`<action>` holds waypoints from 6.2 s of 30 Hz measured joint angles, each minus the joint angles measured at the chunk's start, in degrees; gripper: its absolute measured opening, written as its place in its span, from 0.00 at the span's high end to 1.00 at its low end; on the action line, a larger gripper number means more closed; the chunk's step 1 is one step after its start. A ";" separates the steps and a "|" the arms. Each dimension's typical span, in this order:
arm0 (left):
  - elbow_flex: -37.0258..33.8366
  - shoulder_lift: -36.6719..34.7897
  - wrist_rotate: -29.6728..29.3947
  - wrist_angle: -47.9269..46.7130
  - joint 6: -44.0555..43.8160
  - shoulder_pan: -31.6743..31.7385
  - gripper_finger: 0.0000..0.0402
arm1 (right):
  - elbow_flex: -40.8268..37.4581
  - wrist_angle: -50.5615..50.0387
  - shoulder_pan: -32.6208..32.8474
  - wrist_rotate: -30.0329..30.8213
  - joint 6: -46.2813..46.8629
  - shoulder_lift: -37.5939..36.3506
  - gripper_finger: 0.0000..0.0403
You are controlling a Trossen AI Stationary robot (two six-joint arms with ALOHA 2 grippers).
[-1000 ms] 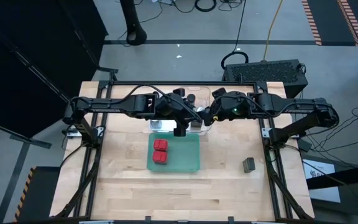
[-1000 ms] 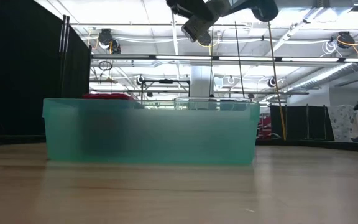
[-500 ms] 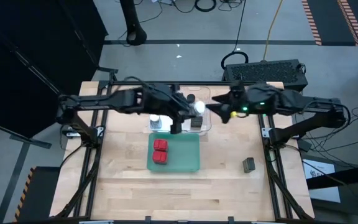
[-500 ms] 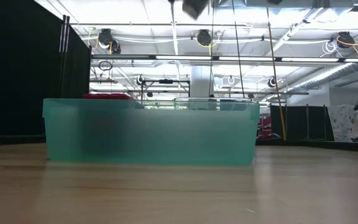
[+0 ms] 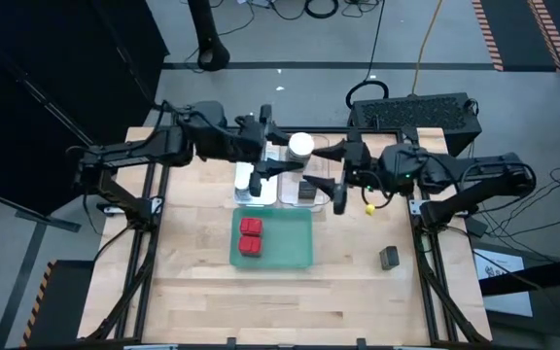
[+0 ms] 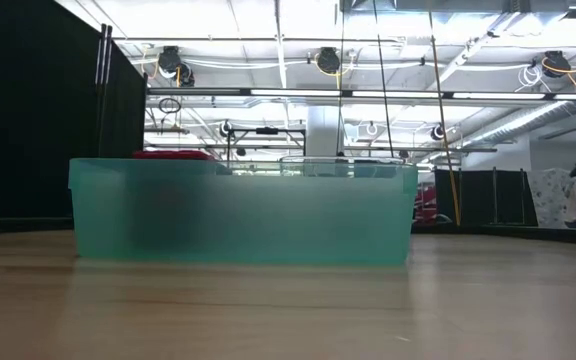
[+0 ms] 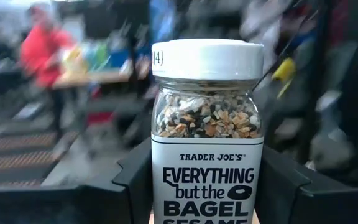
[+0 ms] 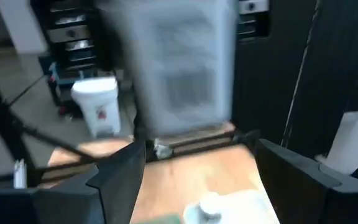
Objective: Sort spices by type
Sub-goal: Put the white spice bottle into the white bin
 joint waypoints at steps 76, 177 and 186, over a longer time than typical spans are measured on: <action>0.04 4.52 4.35 -2.70 -6.07 3.34 0.16 | 0.00 -15.70 -2.06 -0.83 5.21 3.04 0.60; -43.11 7.55 11.25 11.37 5.91 25.36 0.49 | 0.02 -23.43 -6.62 6.73 13.74 1.75 0.06; -43.09 7.65 7.56 13.02 6.48 25.85 0.49 | 0.02 -23.46 -7.21 6.73 13.08 1.75 0.06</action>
